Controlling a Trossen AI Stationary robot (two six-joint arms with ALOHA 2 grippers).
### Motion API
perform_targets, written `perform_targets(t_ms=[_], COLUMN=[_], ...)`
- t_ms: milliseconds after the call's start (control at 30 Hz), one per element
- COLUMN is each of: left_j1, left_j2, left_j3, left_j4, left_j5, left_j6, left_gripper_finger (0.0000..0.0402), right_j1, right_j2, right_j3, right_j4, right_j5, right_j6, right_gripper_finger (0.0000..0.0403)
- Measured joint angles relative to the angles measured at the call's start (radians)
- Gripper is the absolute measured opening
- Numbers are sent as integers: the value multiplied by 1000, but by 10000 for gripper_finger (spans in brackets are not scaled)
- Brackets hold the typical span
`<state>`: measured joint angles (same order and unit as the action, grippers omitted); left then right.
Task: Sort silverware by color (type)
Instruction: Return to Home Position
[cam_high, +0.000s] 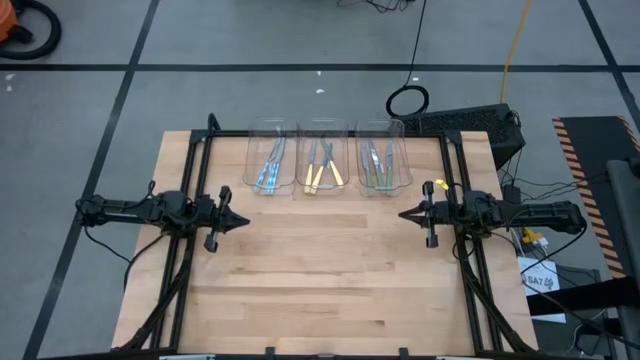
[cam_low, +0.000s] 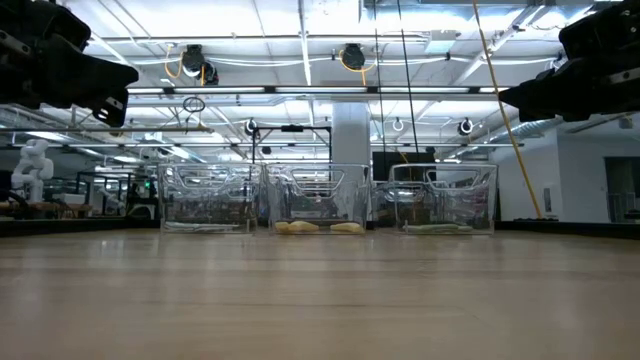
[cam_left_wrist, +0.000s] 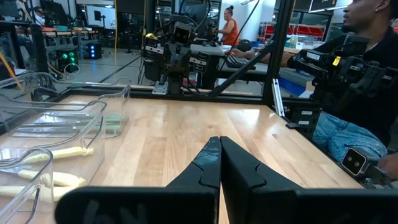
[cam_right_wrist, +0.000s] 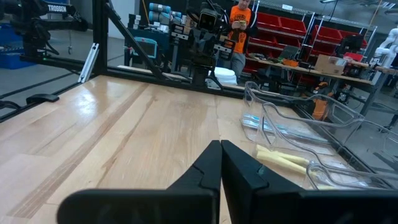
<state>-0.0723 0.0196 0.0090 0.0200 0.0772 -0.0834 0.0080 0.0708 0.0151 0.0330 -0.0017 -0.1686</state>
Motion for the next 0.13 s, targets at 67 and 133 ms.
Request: perform_targets(t_ms=[67, 133], left_j1=[0, 0], left_j2=[0, 0], left_j3=[0, 0], left_j4=[0, 0], left_j5=[0, 0], left_j6=[0, 0], left_gripper_finger=[6, 6], right_j1=[0, 0], right_j2=[0, 0], right_j3=[0, 0], right_j4=[0, 0], right_j5=[0, 0], right_j6=[0, 0], right_gripper_finger=[4, 4])
